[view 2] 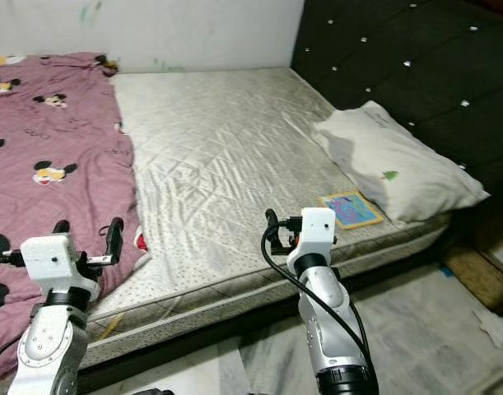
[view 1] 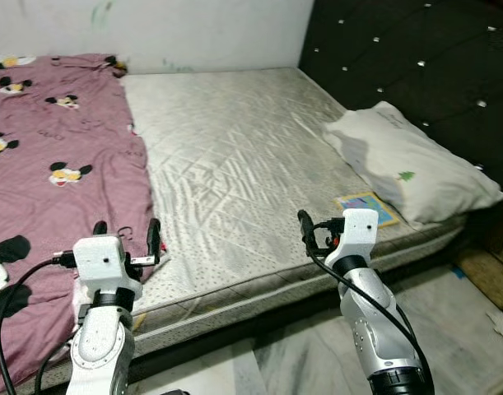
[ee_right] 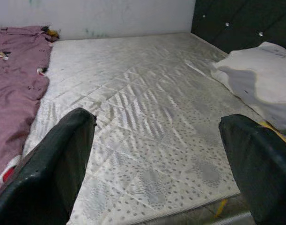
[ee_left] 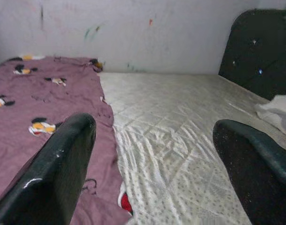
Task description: Clean up the room
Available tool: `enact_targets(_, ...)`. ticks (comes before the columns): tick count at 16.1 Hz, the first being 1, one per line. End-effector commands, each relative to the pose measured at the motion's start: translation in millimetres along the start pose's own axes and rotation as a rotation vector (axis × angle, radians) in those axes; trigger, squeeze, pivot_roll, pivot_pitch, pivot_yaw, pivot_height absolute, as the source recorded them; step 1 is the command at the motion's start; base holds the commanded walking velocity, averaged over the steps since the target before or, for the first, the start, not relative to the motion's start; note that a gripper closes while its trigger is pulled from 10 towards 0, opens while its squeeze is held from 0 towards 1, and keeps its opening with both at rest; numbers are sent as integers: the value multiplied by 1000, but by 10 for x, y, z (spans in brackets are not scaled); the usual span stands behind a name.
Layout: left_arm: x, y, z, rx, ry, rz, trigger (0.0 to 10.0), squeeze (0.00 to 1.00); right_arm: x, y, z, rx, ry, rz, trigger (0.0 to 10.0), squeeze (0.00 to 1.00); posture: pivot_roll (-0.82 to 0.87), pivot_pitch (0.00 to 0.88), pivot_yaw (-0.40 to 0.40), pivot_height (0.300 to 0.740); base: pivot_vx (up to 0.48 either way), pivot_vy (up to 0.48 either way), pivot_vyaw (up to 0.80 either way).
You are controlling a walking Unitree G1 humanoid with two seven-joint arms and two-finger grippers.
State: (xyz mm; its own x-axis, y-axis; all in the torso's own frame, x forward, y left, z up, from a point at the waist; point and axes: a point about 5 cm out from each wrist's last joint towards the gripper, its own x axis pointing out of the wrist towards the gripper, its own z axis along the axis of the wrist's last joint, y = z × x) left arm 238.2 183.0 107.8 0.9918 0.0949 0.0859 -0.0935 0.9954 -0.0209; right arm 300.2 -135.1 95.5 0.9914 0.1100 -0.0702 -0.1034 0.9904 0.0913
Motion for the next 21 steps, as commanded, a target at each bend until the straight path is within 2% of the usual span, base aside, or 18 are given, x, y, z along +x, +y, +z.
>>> enact_targets(1, 3, -46, -10, 5, 10, -36, 10000, 0, 26, -48, 45, -8, -3, -11, 10000, 0, 5, 51, -94, 740, 0, 0, 0)
enact_targets(7, 46, -113, -10, -37, 10, -14, 10000, 0, 84, -41, 53, -36, 3, 9, 10000, 0, 7, 46, -97, 740, 0, 0, 0)
enact_targets(13, 62, -176, -85, -23, 25, -27, 10000, 0, 82, -36, -37, -32, 39, 48, 10000, 0, 16, 9, -109, 740, 0, 0, 0)
enact_targets(15, 57, -186, -133, -18, 30, -9, 10000, 0, 97, 42, -87, -51, 62, 113, 10000, 0, 50, 0, -159, 740, 0, 0, 0)
enact_targets(17, 45, -133, -127, -19, 19, 40, 10000, 0, 164, 163, -89, -66, 69, 175, 10000, 0, 77, 0, -189, 740, 0, 0, 0)
enact_targets(18, 32, -134, -128, -22, 15, 44, 10000, 0, 204, 210, -75, -70, 64, 191, 10000, 0, 84, 0, -188, 740, 0, 0, 0)
enact_targets(21, 80, -211, -145, -3, 17, -28, 10000, 0, 275, 194, -29, -51, 34, 148, 10000, 0, 62, 0, -134, 740, 0, 0, 0)
